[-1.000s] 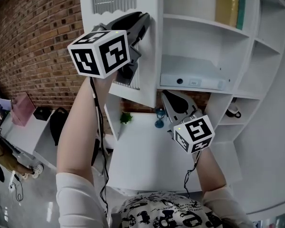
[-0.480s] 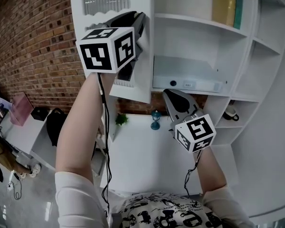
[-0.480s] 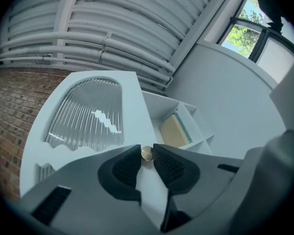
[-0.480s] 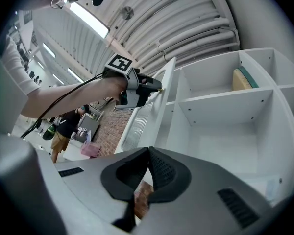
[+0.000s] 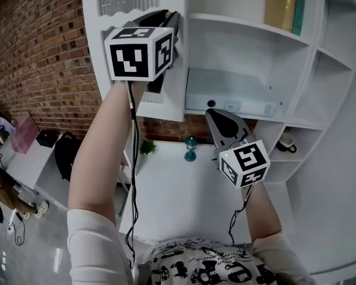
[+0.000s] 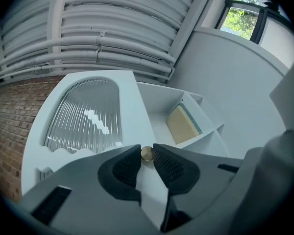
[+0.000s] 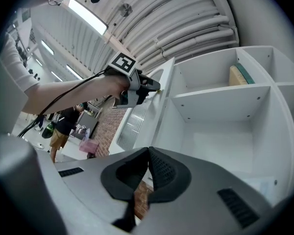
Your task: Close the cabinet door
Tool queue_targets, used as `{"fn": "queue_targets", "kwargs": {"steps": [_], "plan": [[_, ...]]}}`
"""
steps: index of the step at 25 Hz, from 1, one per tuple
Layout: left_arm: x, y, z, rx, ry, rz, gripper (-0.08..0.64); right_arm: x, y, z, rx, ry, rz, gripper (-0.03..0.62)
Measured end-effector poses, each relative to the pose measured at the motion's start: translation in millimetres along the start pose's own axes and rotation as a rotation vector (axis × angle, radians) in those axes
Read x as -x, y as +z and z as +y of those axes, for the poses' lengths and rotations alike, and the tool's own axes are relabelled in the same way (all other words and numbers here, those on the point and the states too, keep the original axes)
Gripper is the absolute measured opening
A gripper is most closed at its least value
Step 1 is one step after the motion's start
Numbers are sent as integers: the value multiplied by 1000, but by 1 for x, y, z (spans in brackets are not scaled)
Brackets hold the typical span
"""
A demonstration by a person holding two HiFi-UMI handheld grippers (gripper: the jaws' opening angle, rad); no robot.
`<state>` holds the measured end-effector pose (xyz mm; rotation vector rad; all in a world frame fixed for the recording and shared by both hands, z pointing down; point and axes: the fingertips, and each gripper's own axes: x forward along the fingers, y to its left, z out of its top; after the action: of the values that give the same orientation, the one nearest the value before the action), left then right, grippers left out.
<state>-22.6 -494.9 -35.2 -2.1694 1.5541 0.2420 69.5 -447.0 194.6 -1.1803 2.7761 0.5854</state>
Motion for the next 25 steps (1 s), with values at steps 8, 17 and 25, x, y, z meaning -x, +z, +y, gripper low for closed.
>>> {"fn": "queue_targets", "kwargs": {"steps": [8, 17, 25], "plan": [[-28, -11, 2, -83, 58, 39, 100, -1, -10, -25, -12, -18, 10, 15], [-41, -18, 5, -93, 91, 77, 100, -1, -14, -44, -20, -23, 11, 15], [-41, -16, 4, -65, 70, 90, 103, 4, -20, -40, -13, -5, 32, 14]]}}
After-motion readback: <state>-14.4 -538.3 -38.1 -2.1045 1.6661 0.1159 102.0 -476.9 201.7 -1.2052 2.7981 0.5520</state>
